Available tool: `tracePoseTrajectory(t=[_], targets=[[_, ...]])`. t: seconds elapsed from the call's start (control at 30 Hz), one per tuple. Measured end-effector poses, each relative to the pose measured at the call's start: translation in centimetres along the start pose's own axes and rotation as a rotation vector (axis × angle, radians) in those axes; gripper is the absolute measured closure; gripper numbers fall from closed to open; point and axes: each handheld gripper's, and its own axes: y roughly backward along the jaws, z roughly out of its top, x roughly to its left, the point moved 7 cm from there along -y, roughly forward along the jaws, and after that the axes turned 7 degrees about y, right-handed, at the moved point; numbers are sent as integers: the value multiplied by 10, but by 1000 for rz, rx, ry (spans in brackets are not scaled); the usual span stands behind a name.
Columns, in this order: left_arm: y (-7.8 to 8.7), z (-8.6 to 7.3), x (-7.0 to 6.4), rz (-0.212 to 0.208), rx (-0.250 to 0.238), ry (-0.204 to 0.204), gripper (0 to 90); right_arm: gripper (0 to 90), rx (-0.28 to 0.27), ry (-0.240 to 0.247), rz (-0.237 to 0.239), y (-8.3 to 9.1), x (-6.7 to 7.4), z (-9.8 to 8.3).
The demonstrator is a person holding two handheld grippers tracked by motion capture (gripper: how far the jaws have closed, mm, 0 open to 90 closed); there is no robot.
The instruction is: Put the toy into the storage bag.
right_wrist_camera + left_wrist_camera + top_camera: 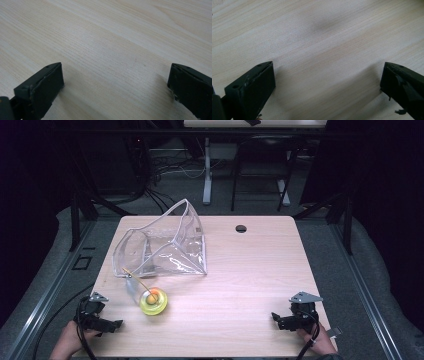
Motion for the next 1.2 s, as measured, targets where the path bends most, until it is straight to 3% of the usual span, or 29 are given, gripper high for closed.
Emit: tracePoseTrajectory(t=[0.43, 0.67, 0.8, 0.93, 1.2], targets=[[0, -1, 0, -9, -14, -18, 0, 0, -1, 1, 4, 0, 0, 0], [3, -3, -5, -18, 44, -64, 1, 0, 0, 3, 8, 0, 0, 0], [8, -2, -7, -27, 28, -54, 0, 0, -1, 2, 6, 0, 0, 0], [16, 1, -11, -55, 3, -42, 0, 0, 2, 6, 6, 0, 0, 0], [23, 5, -23, -103, 10, -42, 0, 0, 3, 6, 6, 0, 0, 0]])
